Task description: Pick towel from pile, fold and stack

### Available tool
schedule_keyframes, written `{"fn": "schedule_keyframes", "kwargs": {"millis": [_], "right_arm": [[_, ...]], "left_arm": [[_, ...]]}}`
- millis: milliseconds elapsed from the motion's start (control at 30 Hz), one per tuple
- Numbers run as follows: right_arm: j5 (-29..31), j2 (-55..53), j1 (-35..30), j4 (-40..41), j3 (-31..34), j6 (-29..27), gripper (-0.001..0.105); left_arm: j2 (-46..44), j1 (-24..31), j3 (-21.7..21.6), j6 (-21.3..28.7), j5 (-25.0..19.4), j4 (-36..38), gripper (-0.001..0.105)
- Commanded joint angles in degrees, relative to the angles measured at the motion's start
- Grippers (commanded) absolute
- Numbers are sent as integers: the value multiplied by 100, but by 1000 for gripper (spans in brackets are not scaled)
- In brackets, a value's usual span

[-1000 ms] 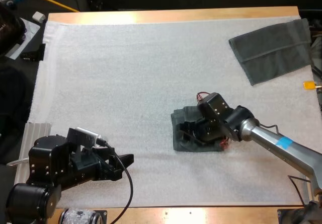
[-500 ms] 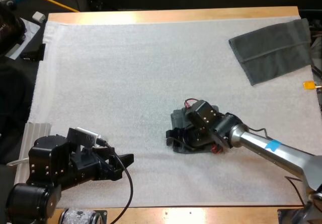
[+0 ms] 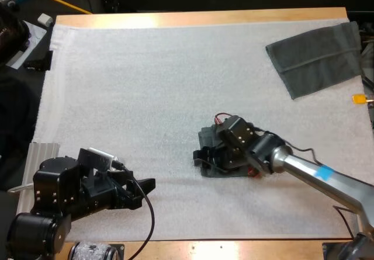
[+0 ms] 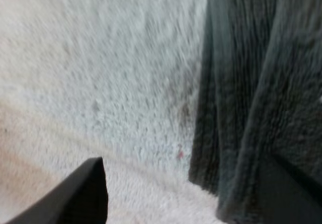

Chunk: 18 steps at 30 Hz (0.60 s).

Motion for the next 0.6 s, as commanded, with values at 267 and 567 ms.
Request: {"fn": "schedule_keyframes", "kwargs": {"millis": [267, 567], "right_arm": [[1394, -1518, 1, 1494, -46, -835, 62], [1971, -2892, 45, 2616, -79, -1205, 62]], "left_arm": [[-14, -9, 6, 72, 31, -79, 63], [-10, -17, 188, 94, 30, -148, 64]]}}
